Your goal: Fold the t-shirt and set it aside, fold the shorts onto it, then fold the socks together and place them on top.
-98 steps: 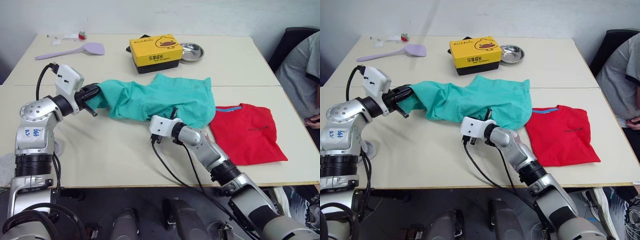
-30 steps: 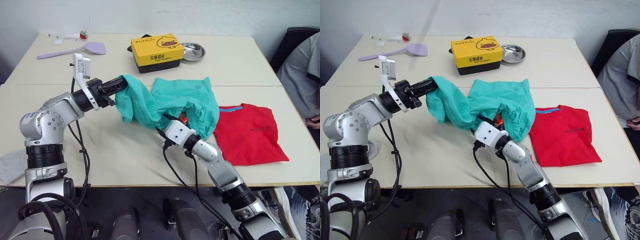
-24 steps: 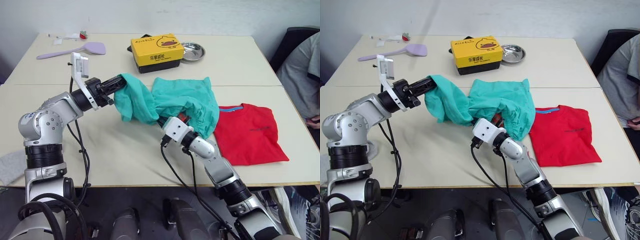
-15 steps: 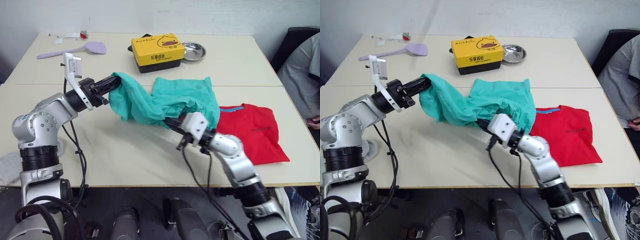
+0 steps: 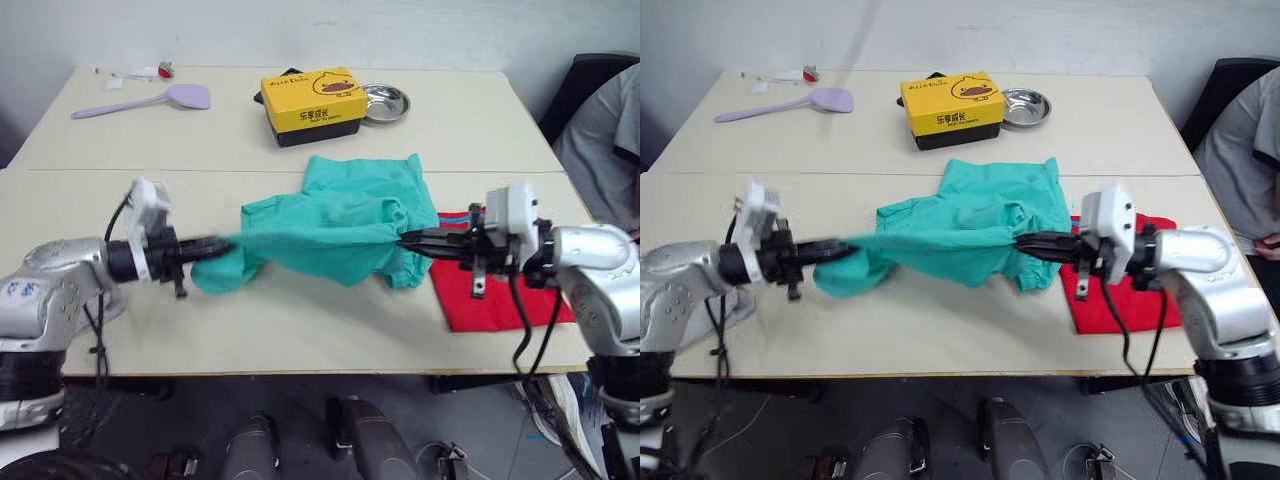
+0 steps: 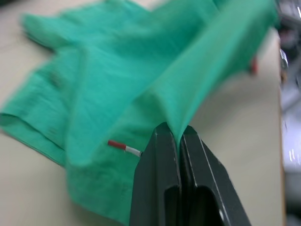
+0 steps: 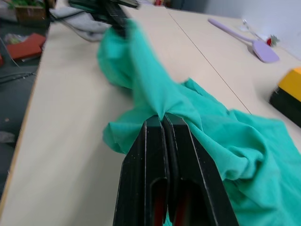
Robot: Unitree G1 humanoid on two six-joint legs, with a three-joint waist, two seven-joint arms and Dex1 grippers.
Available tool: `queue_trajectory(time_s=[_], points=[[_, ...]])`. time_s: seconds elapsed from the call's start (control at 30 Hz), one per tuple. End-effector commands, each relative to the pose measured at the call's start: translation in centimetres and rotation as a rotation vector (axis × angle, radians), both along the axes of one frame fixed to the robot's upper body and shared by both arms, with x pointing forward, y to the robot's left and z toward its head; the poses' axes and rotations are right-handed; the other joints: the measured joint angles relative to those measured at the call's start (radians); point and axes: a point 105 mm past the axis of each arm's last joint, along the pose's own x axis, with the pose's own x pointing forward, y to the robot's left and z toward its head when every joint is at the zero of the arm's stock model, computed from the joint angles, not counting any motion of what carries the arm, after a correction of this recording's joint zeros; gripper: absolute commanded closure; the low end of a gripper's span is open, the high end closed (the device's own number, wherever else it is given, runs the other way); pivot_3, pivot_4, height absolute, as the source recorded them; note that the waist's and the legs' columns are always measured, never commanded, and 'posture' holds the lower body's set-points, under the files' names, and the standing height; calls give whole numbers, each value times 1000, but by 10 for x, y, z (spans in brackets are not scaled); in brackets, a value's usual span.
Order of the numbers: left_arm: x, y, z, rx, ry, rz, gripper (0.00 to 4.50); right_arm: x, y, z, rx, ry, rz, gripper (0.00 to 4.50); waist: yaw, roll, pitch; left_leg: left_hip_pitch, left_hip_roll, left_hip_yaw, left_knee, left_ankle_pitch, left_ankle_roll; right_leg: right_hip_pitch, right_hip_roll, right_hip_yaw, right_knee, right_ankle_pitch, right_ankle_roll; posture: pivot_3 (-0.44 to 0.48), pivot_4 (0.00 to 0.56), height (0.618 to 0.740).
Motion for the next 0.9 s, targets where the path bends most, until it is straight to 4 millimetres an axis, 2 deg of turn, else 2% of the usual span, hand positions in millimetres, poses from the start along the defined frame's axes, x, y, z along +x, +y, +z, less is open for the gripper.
queue_trajectory(time_s=[0.03,0.17,0.2,0.27,0.4,0.5,0.63,0.67,0.83,0.9], points=[[-9,16,-13,150,-54,-48,4500,11,7,-3,-5,-52,-29,4487,0,0,0,0,0,0,0,-3,5,-1,0,0,0,0,-1,0,150,740],[-7,23,-21,154,-59,-19,4500,23,44,-15,137,-93,-75,4487,-9,0,0,-1,2,0,1,-3,5,-2,1,0,0,-1,-3,0,150,740],[-5,24,-20,140,-62,-6,4500,16,54,-26,141,-67,-46,4313,-8,1,0,-1,2,0,0,-3,5,-2,1,0,0,-1,-3,0,150,740],[-1,25,-17,110,-71,18,4500,6,62,-38,135,-58,-26,3948,0,1,0,-1,2,0,0,-4,5,-2,1,0,1,-1,-3,0,150,740],[9,27,-9,35,-52,86,4500,-15,44,-36,173,-100,-48,2576,10,1,0,-4,2,0,3,-7,6,-2,0,-1,0,-1,0,0,150,740],[20,32,-5,-37,-31,177,4500,-32,33,-49,115,-144,-43,1590,15,1,0,-4,1,1,4,-9,7,-1,0,0,-2,-1,3,0,150,740],[36,37,15,-228,5,309,4500,-50,40,-78,38,-111,-22,266,11,1,0,-3,1,2,4,-9,8,-1,0,0,0,-2,4,0,150,740],[38,38,18,-264,21,333,4500,-52,45,-83,33,-108,-19,48,7,0,0,-2,1,2,4,-9,8,-1,1,1,1,-2,4,0,150,740],[45,44,28,-370,92,428,4500,-50,65,-98,7,-130,-52,48,-6,0,0,1,1,2,3,-5,3,0,1,1,4,-1,2,0,150,740],[47,46,27,-384,118,457,4500,-39,71,-102,-18,-186,-96,48,-6,0,0,1,1,1,3,-4,3,0,1,1,4,0,1,0,150,740]])
